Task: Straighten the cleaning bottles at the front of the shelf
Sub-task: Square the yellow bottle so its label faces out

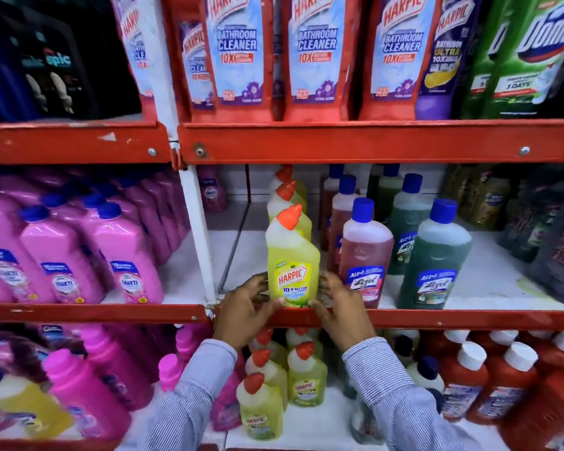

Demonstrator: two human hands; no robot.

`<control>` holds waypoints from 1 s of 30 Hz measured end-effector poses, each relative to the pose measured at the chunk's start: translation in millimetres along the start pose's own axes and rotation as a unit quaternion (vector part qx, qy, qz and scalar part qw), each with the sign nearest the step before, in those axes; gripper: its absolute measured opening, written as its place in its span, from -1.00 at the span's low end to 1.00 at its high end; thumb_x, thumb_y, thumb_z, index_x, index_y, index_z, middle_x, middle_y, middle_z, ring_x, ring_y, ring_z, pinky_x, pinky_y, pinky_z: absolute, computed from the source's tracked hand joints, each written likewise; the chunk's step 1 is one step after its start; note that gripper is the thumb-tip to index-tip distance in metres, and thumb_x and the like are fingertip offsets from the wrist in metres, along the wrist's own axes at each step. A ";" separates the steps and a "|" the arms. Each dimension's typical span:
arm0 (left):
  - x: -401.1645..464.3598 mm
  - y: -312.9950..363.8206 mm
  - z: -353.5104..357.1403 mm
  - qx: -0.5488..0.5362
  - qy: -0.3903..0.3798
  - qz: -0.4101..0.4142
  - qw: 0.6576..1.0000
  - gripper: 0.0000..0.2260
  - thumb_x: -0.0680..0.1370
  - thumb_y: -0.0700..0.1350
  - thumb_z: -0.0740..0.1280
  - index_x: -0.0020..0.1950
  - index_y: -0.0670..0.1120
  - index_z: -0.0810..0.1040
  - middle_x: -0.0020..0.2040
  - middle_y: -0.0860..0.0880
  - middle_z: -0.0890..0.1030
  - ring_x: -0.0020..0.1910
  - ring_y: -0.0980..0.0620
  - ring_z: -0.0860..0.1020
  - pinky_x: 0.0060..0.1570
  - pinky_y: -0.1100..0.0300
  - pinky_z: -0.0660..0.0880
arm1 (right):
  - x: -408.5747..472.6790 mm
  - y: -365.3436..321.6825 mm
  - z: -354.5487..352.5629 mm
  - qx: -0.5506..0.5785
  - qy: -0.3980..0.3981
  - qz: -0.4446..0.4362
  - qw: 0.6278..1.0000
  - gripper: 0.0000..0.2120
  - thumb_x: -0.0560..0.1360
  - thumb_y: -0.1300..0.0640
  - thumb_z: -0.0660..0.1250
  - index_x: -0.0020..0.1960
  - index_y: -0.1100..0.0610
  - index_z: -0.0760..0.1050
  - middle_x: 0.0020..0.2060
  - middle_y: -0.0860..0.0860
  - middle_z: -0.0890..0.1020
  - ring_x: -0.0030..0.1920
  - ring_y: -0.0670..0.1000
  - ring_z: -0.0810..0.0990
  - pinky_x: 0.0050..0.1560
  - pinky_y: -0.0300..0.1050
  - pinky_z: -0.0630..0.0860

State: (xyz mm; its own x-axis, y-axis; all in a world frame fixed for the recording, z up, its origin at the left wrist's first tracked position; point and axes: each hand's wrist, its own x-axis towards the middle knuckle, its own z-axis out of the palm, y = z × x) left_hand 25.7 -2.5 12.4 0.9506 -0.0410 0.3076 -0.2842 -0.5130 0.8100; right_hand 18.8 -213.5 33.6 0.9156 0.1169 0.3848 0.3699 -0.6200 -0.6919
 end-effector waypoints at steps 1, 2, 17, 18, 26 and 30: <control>4.8 -0.5 0.3 -0.024 -0.012 -0.008 1.000 -0.56 0.35 0.20 0.50 0.21 0.22 0.57 0.13 0.06 0.75 0.09 0.15 0.70 0.20 -0.08 0.63 | 1.4 -0.7 0.8 -0.002 -0.011 0.004 1.000 -0.43 0.43 0.23 0.43 0.39 0.05 0.37 0.24 0.05 0.63 0.21 0.04 0.62 0.29 -0.04 0.51; 8.3 -1.4 1.8 -0.040 -0.014 -0.013 0.999 -0.60 0.32 0.18 0.52 0.14 0.24 0.60 0.11 0.05 0.75 0.08 0.14 0.70 0.21 -0.10 0.63 | 1.9 -1.1 1.2 -0.013 -0.020 0.009 1.000 -0.45 0.44 0.23 0.43 0.39 0.04 0.38 0.22 0.05 0.64 0.20 0.03 0.62 0.28 -0.12 0.49; 8.9 -7.8 10.5 -0.074 0.013 -0.018 0.997 -0.60 0.36 0.06 0.56 0.18 0.06 0.64 0.08 0.03 0.76 0.07 0.19 0.70 0.17 -0.01 0.65 | 5.1 7.6 5.1 0.007 -0.053 0.045 0.998 -0.52 0.46 0.23 0.41 0.35 0.03 0.44 0.17 0.00 0.68 0.15 -0.08 0.63 0.28 -0.03 0.53; 8.7 -7.3 10.3 -0.070 0.012 -0.018 0.997 -0.61 0.39 0.01 0.56 0.19 0.03 0.63 0.09 0.01 0.76 0.07 0.19 0.70 0.17 -0.01 0.65 | 4.6 6.3 5.1 0.011 -0.050 0.047 0.998 -0.52 0.46 0.23 0.42 0.35 0.05 0.44 0.17 0.00 0.67 0.15 -0.08 0.63 0.27 -0.06 0.54; -12.9 4.5 12.2 -0.034 0.099 -0.008 0.994 -0.44 0.35 -0.02 0.63 0.30 -0.02 0.53 0.16 0.07 0.66 0.15 0.17 0.62 0.12 0.34 0.54 | -27.1 10.2 -18.3 0.013 0.104 -0.010 0.994 -0.67 0.39 0.20 0.51 0.14 0.05 0.62 -0.05 -0.09 0.72 -0.07 -0.17 0.69 0.08 -0.15 0.61; -40.7 38.3 40.6 -0.006 0.244 0.085 0.966 -0.73 0.39 -0.12 0.61 -0.04 -0.01 0.56 -0.07 0.03 0.62 -0.01 0.27 0.56 0.03 0.49 0.43 | -47.2 27.6 -53.4 -0.006 0.301 -0.008 0.954 -0.76 0.34 0.26 0.52 -0.05 0.06 0.58 -0.18 -0.01 0.65 -0.21 -0.03 0.63 -0.10 -0.18 0.55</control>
State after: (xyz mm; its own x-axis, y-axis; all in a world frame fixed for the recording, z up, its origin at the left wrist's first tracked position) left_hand -18.8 -55.4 10.6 0.7187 0.2870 0.6333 -0.4356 -0.5241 0.7318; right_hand -22.6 -277.5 29.0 0.6526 -0.3381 0.6781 0.3771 -0.6313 -0.6777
